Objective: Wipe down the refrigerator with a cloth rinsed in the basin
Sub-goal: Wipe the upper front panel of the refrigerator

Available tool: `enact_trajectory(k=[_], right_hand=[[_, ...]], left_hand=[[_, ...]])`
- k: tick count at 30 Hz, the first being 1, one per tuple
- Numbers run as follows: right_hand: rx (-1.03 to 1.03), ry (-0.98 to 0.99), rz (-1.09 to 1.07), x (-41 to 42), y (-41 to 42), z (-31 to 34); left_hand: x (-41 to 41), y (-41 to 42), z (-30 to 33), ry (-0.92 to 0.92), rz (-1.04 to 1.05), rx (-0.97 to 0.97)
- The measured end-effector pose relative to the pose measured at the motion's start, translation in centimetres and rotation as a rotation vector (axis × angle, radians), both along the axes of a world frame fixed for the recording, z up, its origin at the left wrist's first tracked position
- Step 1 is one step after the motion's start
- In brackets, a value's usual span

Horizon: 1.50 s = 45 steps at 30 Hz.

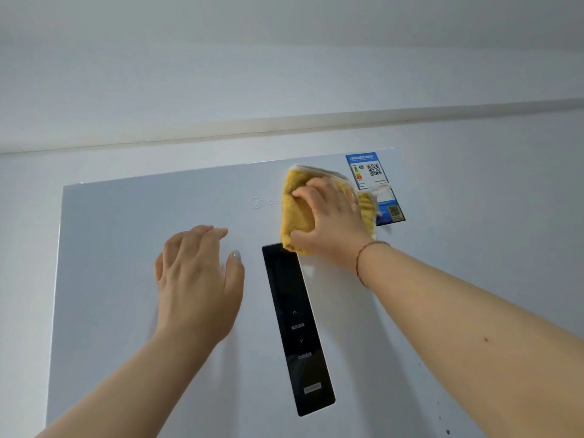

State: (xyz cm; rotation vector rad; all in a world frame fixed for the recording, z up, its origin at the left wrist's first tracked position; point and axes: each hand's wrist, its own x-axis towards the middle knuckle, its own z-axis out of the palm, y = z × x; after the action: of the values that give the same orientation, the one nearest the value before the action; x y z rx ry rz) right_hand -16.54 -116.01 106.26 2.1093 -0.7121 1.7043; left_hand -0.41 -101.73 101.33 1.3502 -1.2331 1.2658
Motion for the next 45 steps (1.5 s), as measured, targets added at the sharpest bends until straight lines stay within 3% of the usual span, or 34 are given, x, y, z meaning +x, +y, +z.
enact_trajectory(k=[9, 17, 20, 22, 26, 31, 33, 36, 42, 45], right_hand=[[0.219, -0.054, -0.240, -6.3, -6.6, 4.0], [0.375, -0.322, -0.243, -5.8, -7.1, -4.3], [0.376, -0.336, -0.233, -2.9, -4.6, -6.9], [0.292, -0.239, -0.237, -0.4, -2.3, -8.2], [-0.081, 0.069, -0.231, 3.9, 1.1, -11.1], [-0.396, 0.366, -0.243, -0.4, -1.9, -12.5], [-0.393, 0.394, -0.273, -3.0, -3.8, -12.6], [-0.203, 0.216, -0.285, -5.9, -6.3, -13.4], [0.347, -0.498, -0.313, -4.5, -5.6, -16.0], [0.490, -0.630, -0.265, -1.4, -3.6, -15.8]], left_hand=[[-1.0, -1.7, -0.6, -0.020, -0.008, 0.015], [-0.8, -2.2, -1.1, -0.017, 0.022, 0.050], [-1.2, -2.1, -1.0, -0.008, 0.010, 0.047], [-1.5, -2.1, -1.0, -0.002, -0.007, 0.039], [-2.5, -1.9, -0.6, 0.045, -0.060, 0.004], [-3.4, -1.9, -1.3, 0.050, -0.099, 0.003], [-3.5, -1.9, -1.7, 0.036, -0.092, 0.013], [-3.4, -1.7, -2.3, 0.049, -0.081, 0.027], [-2.3, -0.9, -3.1, 0.094, -0.046, 0.041], [-1.8, -0.6, -3.5, 0.123, -0.033, 0.042]])
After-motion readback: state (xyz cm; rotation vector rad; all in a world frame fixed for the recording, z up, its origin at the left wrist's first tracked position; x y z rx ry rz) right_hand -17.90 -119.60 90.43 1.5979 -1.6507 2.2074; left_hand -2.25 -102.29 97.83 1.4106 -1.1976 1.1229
